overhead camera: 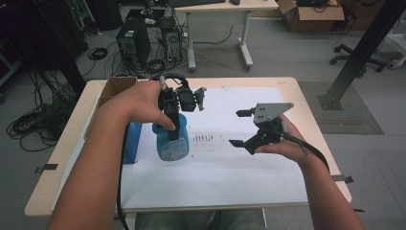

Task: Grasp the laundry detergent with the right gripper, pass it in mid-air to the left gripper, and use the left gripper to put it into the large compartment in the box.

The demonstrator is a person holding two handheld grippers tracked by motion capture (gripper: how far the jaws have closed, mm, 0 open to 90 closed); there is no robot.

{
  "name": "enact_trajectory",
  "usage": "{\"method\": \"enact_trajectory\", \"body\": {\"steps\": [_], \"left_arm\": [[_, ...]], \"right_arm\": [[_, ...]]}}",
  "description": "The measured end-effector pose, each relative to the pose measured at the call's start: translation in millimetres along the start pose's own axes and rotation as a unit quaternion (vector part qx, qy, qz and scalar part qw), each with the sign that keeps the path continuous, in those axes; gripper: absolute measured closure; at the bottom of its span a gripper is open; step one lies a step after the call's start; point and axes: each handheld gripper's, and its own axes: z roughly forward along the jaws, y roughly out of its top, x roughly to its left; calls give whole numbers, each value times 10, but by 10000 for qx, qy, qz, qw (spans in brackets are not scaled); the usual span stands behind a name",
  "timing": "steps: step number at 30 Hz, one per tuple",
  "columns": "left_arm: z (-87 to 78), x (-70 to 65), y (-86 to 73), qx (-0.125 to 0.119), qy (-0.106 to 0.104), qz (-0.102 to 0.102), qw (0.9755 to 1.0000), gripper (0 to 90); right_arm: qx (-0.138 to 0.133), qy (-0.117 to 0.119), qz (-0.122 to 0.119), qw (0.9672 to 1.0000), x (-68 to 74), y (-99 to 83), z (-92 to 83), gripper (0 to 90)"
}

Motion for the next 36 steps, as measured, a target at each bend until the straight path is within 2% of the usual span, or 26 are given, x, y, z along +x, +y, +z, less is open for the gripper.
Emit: {"method": "enact_trajectory", "body": {"steps": [1, 5, 8, 12, 18, 20, 23, 26, 29, 30, 31, 32, 34, 36], "left_arm": [[-11, -7, -3, 4, 10, -45, 10000, 384], [-81, 0, -23, -97, -29, -554, 9984, 383], [-140, 29, -46, -255, -83, -1003, 9946, 384], [-201, 26, -62, -318, -50, -1201, 9922, 383], [-272, 54, -94, -207, -14, -1447, 9893, 383], [-293, 77, -118, -180, -2, -1578, 9873, 383], [-335, 114, -175, -201, -33, -1802, 9834, 383], [-394, 161, -246, -285, -126, -2064, 9780, 383], [-454, 208, -312, -385, -130, -2359, 9709, 383], [-472, 219, -331, -414, -106, -2420, 9693, 383], [-494, 231, -351, -413, -88, -2435, 9690, 383], [-509, 241, -371, -458, -75, -2548, 9659, 383], [-549, 259, -411, -504, -63, -2627, 9636, 383], [-584, 280, -449, -581, -72, -2753, 9596, 383]], "right_arm": [[22, -12, 1, 10000, -2, 0, -17, 59], [102, -61, -35, 9999, -20, 0, -76, 59], [179, -93, -62, 9998, -36, 10, -118, 59], [307, -136, -110, 9994, -60, 36, -175, 59], [559, -140, -153, 9982, -112, 70, -257, 59], [636, -136, -125, 9978, -138, 77, -280, 50], [735, -71, -115, 9972, -173, 80, -314, 27], [878, -48, -139, 9960, -201, 90, -346, 25], [997, -35, -162, 9949, -230, 105, -369, 24], [1045, -26, -167, 9944, -240, 109, -375, 24], [1095, -28, -168, 9938, -250, 111, -381, 23], [1148, -10, -174, 9932, -260, 112, -385, 23], [1270, -10, -200, 9917, -277, 113, -393, 23], [1368, 25, -225, 9903, -296, 116, -403, 23]]}}
